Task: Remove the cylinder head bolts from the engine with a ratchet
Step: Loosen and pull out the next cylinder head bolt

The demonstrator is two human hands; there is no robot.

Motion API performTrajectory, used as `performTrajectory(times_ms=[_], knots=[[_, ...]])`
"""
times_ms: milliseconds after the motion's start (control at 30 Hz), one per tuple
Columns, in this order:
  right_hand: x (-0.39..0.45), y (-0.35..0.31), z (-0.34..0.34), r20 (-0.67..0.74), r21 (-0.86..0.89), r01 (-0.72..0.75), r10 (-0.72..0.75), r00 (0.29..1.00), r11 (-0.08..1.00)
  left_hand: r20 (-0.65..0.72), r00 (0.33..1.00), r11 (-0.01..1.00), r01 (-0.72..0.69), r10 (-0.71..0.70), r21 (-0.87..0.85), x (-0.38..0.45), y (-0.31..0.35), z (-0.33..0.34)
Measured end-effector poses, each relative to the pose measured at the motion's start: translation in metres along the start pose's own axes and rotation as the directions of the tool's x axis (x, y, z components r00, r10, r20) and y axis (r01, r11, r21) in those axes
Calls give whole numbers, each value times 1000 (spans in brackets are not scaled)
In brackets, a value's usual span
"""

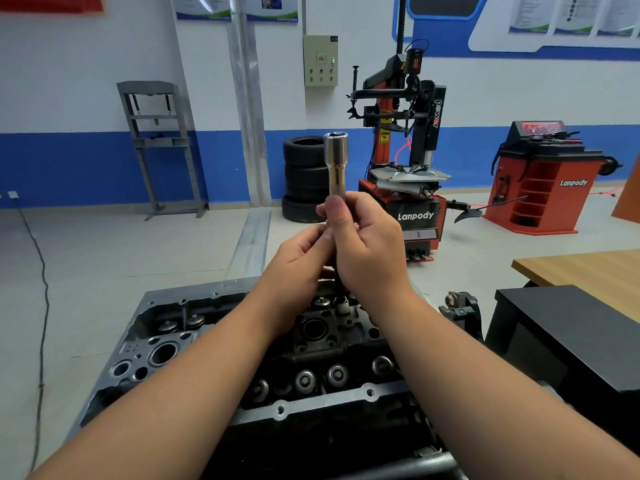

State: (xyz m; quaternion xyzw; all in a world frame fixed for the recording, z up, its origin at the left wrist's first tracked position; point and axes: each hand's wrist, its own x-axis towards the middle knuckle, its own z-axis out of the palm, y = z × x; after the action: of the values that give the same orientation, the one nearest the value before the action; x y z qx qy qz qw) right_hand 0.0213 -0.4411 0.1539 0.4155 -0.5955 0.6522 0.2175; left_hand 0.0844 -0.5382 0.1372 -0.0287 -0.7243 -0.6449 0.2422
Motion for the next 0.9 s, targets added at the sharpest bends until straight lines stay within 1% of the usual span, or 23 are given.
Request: performTrajectory(times_ms=[67, 133, 267, 400, 533, 567, 633, 733, 833, 900], knots=[[0, 0, 1, 0, 21, -38, 38, 999, 999, 12, 1000, 1000, 5, -5, 8, -1, 2, 1], [0, -1, 1, 9, 39, -66, 65, 998, 997, -5, 1000, 999, -22, 22, 37, 0, 3, 1], [0, -4, 0, 0, 6, -22, 22, 1000, 1000, -41, 997, 995, -56, 60, 78, 0, 4, 1], [-2, -4, 0, 17, -9, 10, -10, 1000, 1000, -72, 997, 999, -27, 30, 42, -1, 4, 0], [-1, -4, 1, 32, 1, -45, 45, 998, 999, 10, 999, 999, 32, -31, -15, -1, 1, 0], [-1, -4, 1, 28, 15, -62, 61, 998, 998, 23, 999, 999, 35, -35, -16, -1, 1, 0], [-1, -5, 1, 18, 40, -75, 75, 997, 996, 5, 1000, 999, 13, -13, 31, 1, 1, 0], [-1, -6, 1, -4, 25, -41, 41, 999, 999, -33, 999, 997, -25, 28, 74, 2, 0, -2], [-1, -5, 1, -12, -4, 1, -1, 1000, 1000, -71, 997, 997, -8, 14, 77, 1, 0, -2], [-1, -4, 1, 10, 12, -9, 9, 1000, 1000, -47, 999, 999, 4, -2, 41, 1, 0, 0]])
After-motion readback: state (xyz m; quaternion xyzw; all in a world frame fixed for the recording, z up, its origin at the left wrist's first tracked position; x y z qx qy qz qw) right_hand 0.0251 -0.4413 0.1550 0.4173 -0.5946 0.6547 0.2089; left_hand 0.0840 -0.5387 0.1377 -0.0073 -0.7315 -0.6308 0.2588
